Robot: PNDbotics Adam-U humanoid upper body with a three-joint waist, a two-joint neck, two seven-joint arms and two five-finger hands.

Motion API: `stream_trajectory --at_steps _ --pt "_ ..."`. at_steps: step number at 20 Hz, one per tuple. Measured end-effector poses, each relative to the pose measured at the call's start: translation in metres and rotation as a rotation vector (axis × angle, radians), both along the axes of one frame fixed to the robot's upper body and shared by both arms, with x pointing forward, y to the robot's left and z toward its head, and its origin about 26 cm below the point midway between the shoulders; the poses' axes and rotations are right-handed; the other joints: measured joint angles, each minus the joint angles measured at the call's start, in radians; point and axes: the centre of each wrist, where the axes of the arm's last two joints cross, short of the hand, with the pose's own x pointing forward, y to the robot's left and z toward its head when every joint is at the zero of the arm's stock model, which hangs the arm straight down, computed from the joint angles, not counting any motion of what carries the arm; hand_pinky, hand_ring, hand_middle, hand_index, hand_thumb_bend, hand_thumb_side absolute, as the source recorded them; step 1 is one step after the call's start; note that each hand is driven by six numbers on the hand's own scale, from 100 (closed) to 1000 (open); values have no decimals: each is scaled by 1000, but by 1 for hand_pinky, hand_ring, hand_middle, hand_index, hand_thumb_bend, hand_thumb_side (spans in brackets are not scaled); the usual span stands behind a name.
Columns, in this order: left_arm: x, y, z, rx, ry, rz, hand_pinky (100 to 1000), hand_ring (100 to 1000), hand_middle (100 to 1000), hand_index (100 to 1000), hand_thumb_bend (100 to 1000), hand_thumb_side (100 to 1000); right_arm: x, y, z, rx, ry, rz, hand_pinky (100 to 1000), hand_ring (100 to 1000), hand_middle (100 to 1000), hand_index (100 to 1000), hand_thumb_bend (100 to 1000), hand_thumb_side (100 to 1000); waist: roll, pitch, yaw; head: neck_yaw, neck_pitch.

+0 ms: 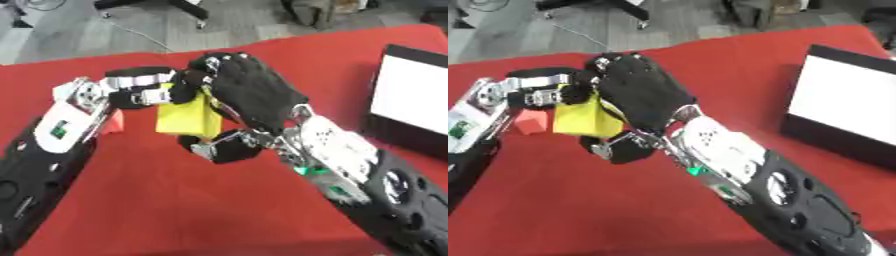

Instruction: Pick up the objects with one hand, pass them to the other hand, and then place them into the box on the other side of the table.

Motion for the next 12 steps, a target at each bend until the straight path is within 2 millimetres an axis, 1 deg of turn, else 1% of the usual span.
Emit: stream_trajectory --at_steps 1,5,12 --pt "0 0 0 -2 2 -1 799 538 523 757 143 985 0 0 -1 4 1 -1 458 598 302 459 257 270 0 0 0 -1 0" --pt "0 1 -3 -5 10 2 810 553 539 775 177 991 1 1 -5 19 6 -3 433 595 299 455 269 262 0 0 0 -9 0" --pt "-3 7 -4 -6 16 10 813 555 541 778 188 981 2 3 -15 85 10 -17 396 590 293 449 289 243 -1 0 0 -24 0"
